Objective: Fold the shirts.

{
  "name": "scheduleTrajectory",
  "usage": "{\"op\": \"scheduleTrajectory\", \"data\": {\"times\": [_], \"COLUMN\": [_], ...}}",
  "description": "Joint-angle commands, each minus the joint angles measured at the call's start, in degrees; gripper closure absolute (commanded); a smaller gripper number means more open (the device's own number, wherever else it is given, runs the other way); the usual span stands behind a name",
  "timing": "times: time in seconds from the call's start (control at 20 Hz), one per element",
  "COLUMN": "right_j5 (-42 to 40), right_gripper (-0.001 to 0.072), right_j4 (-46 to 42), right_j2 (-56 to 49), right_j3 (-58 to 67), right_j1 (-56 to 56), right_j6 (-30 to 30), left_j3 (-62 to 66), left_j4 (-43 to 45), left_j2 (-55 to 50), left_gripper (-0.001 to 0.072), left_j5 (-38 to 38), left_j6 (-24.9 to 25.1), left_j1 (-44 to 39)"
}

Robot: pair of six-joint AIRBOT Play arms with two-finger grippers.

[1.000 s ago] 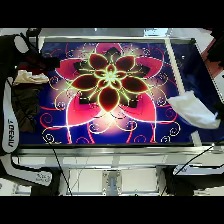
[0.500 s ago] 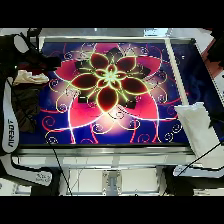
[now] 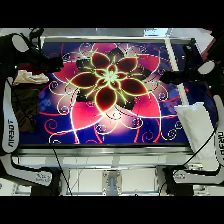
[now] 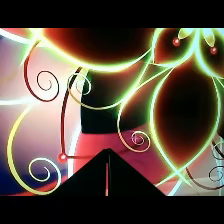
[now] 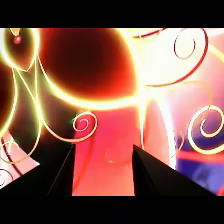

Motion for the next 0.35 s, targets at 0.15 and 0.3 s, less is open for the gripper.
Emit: {"op": "scheduleTrajectory", "data": {"times": [0.15,0.3], "right_j5": [-6.2,-6.3], "right_gripper": [0.0295,0.0295], "right_j4": [-13.1,-13.2], "right_j2": [0.1,0.0], "right_j3": [0.0,0.0], "right_j1": [7.6,7.6], "right_j6": [-1.4,-1.4], "left_j3": [0.1,0.1], "left_j4": [-0.8,-1.2], "left_j2": [0.0,0.0], "left_gripper": [0.0688,0.0688], "left_j5": [-0.7,-2.1], "left_j6": [0.1,0.1], "left_j1": [0.0,0.0]}}
